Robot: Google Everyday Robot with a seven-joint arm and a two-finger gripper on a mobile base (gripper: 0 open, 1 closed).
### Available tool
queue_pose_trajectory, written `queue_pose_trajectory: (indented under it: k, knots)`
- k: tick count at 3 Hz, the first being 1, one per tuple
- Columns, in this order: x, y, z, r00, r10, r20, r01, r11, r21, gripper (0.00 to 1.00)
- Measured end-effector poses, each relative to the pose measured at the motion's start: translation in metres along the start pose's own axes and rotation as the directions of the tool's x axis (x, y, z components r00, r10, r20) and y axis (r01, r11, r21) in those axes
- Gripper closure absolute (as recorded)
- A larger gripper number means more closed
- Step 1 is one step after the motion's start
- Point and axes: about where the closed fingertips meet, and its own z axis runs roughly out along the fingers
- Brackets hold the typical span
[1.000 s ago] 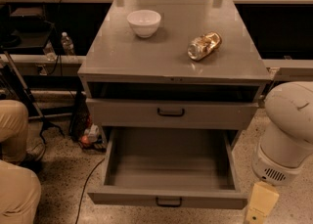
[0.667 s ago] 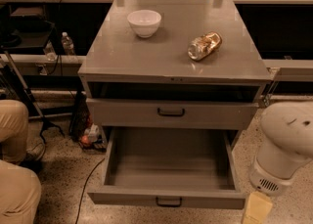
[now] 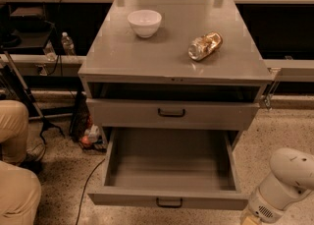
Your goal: Close middle drawer
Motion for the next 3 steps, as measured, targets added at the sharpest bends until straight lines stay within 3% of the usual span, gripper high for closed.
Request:
queue_pose_trajectory:
  k: [1,2,3]
  knots:
    - [0.005,-0.017,0.030,0.998,0.007,0.067,-0.007,1.0000,0.002,0.72]
    - [-0.005,-0.033,0.048,0.992,-0.023,0.125,0.018,0.9989,0.043,0.95]
    - [-0.029,-0.047,0.058,0.972,-0.091,0.217,0.064,0.9901,0.125,1.00]
